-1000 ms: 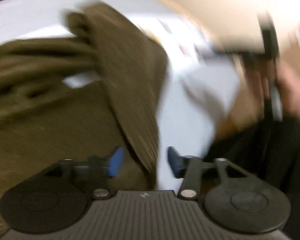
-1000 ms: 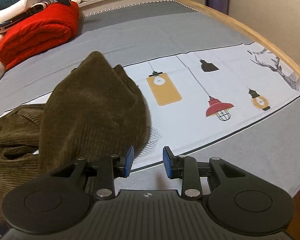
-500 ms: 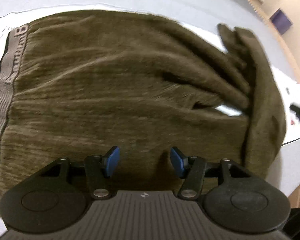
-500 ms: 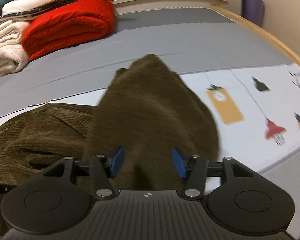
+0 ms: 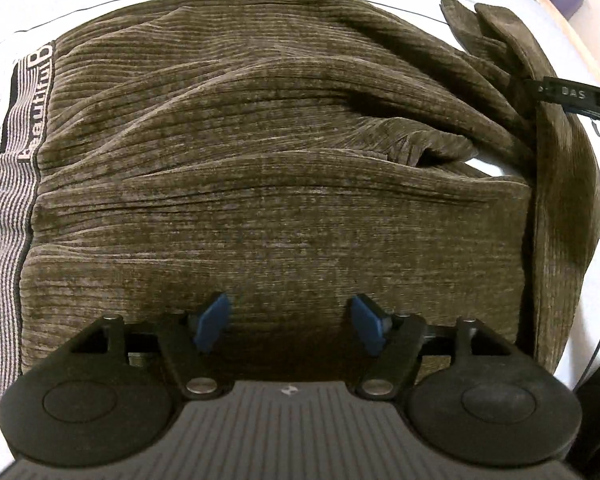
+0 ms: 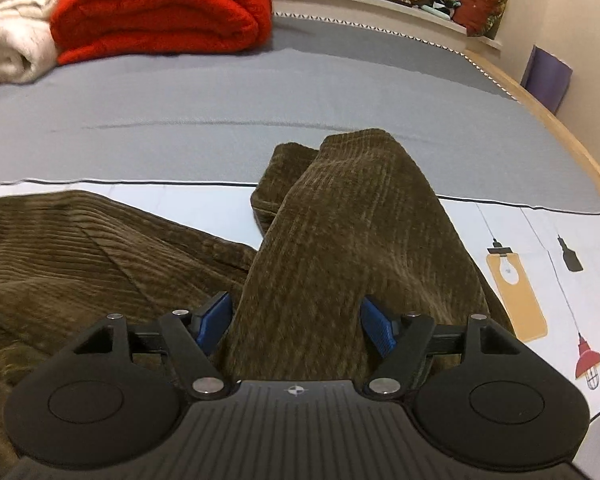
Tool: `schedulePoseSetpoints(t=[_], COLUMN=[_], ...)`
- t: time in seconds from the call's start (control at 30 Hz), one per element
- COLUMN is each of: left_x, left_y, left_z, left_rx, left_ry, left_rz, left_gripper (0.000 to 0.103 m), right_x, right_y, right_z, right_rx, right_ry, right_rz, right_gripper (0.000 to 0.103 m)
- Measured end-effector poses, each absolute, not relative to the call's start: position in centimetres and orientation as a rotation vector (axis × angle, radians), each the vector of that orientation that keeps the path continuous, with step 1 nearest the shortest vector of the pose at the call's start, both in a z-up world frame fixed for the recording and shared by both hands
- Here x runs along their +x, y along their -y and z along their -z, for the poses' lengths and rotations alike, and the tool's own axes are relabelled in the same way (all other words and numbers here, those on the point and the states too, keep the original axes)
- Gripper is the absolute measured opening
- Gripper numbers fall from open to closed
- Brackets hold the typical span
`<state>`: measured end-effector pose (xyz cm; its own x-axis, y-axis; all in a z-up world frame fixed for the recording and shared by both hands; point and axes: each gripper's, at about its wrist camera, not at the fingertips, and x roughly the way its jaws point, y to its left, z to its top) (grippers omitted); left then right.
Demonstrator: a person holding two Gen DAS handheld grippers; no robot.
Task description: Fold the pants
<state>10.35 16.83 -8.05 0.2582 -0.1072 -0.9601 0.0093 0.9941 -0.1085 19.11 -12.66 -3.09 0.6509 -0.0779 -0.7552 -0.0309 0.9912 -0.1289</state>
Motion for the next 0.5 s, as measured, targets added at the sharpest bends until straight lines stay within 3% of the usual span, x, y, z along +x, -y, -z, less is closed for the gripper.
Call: schedulePoseSetpoints(t=[0.07, 0.13, 0.23, 0.4, 0.5], left_x=[10.4, 10.8, 10.5, 10.2, 9.6], left_y=[-16.9, -17.1, -17.5, -17.3, -17.5], left_z=[7.9, 8.1, 8.1, 8.2, 7.6], left_rx=[-0.077, -0.082, -0.092, -0.068, -0.084], left_ry=[-1.304, -1.297, -1.293, -1.281, -1.258], left_rz=[0.069, 0.054, 0.038, 0.032, 0.029], left_gripper=[0.077, 0.077, 0.078, 0.078, 0.078], right_x=[19.2, 18.8, 17.0, 13.0, 10.4], right_y=[12.5, 13.2, 15.8, 23.3, 28.4], right_z=[3.3, 2.8, 0.8, -3.0, -3.0], right_rx=[-0.18, -0.159, -0.078, 0.078, 0.147], right_ry=[-0.849, -0.824, -0.759, -0.702, -0.778], right_rz=[0.049, 0.042, 0.076, 0.195, 0.251], right_gripper=[0.061, 0.031, 0.014, 0.008, 0.008])
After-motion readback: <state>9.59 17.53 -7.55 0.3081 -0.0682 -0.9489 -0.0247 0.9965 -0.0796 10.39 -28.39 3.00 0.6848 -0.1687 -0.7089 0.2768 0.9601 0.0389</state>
